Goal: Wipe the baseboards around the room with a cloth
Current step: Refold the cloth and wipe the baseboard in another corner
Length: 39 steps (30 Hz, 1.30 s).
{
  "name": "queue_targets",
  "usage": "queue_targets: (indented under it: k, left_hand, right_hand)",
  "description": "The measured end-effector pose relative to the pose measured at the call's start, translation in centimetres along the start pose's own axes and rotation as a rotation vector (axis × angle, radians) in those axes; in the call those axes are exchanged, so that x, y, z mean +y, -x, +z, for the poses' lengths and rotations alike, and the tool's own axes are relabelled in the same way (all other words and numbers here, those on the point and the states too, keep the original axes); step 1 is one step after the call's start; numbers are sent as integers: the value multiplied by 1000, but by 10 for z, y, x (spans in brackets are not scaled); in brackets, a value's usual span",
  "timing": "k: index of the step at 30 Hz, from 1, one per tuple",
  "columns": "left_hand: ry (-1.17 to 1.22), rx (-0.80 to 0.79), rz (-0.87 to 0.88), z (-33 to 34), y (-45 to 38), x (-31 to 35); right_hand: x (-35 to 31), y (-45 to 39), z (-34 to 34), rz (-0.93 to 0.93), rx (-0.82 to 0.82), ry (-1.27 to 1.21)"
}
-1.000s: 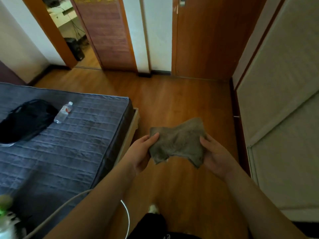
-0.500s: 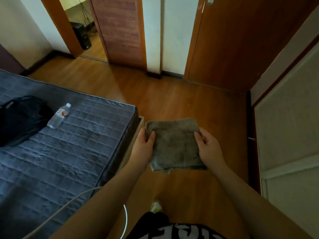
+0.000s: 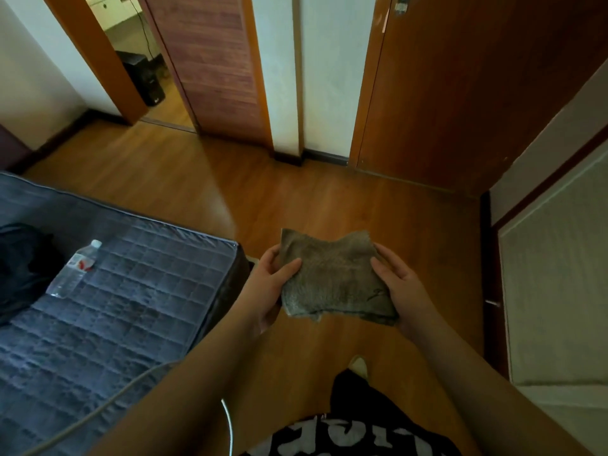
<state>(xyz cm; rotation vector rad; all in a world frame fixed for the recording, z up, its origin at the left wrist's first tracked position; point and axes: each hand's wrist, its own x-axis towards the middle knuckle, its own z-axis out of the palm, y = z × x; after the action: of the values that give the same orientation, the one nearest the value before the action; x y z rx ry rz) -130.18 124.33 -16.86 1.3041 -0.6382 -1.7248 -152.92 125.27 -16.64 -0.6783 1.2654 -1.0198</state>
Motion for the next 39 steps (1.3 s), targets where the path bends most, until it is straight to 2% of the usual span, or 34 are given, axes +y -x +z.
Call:
queue_targets:
  k: [3,6,11,15,20,24,30,39]
  left_hand:
    - [-23,11,-13,27,-43,22]
    - [-123,18,55,42,-76,42]
    - [-288,135,119,38,-113,65]
    - [-334,219,130,18,-149,89]
    - [-150,368,217,-21,-208,131]
    - [-89,443,241,-54,-256,174]
    - [-128,476,247,-86,-321,237]
    - [-240,557,239,-102,-437,306]
  right_hand:
    - [-23,-47,-18,51,-3,-72]
    - [-41,-90,-30,98,-42,-51]
    - [-71,-158,-20,112,-137,35]
    - [-90,-211,13,82,-230,145]
    - [-116,-289,74,86,-315,169]
    - [-146,-351,133,73,-375,215]
    - [-194,-424,203,45,-423,184]
    - [-234,-557,246,69,-430,226]
